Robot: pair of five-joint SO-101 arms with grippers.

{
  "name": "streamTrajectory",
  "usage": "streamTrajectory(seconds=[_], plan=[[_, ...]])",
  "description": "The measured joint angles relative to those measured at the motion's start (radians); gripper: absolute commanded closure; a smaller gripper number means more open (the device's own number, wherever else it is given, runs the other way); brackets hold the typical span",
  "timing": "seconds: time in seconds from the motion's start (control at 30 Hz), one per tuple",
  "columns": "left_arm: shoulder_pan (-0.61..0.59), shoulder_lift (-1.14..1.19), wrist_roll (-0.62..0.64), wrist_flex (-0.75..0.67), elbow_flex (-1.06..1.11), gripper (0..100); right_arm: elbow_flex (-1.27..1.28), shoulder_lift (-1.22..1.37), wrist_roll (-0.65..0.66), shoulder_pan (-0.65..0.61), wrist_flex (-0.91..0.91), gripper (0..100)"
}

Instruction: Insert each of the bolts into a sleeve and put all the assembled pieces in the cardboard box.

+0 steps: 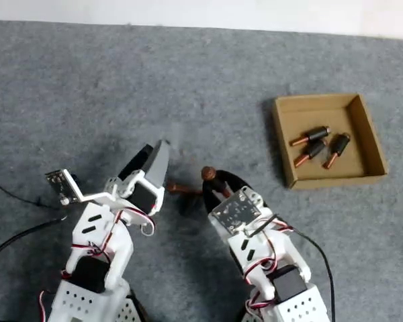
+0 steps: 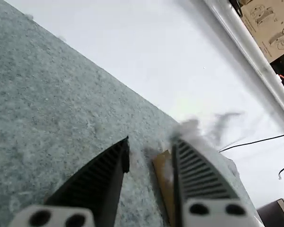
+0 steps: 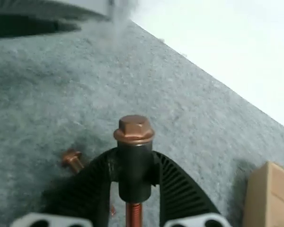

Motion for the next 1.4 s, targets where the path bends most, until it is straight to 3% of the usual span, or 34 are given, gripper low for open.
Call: streamTrajectory(seconds=[0.17,0.3,0.67,0.9,1.17,1.4], plan=[[0.002,0.0,0.0,0.0,0.0,100,0.0,0.0,0.0,0.091,-0.015,99.3],[0.002,0.0,-0.091,-0.003,0.0,99,0.0,0.0,-0.04,0.161,-0.018,99.3],[-0.107,0.0,-0.574,0.0,0.0,99,0.0,0.0,-0.114,0.321,-0.02,99.3],[-0.141,0.0,-0.763,0.166,-0.006,99,0.0,0.0,-0.117,0.436,0.012,99.3],[-0.238,0.0,-0.802,0.18,-0.006,99,0.0,0.0,-0.117,0.476,0.051,99.3],[-0.247,0.0,-0.807,0.18,-0.006,99,0.0,0.0,-0.117,0.476,0.049,99.4]])
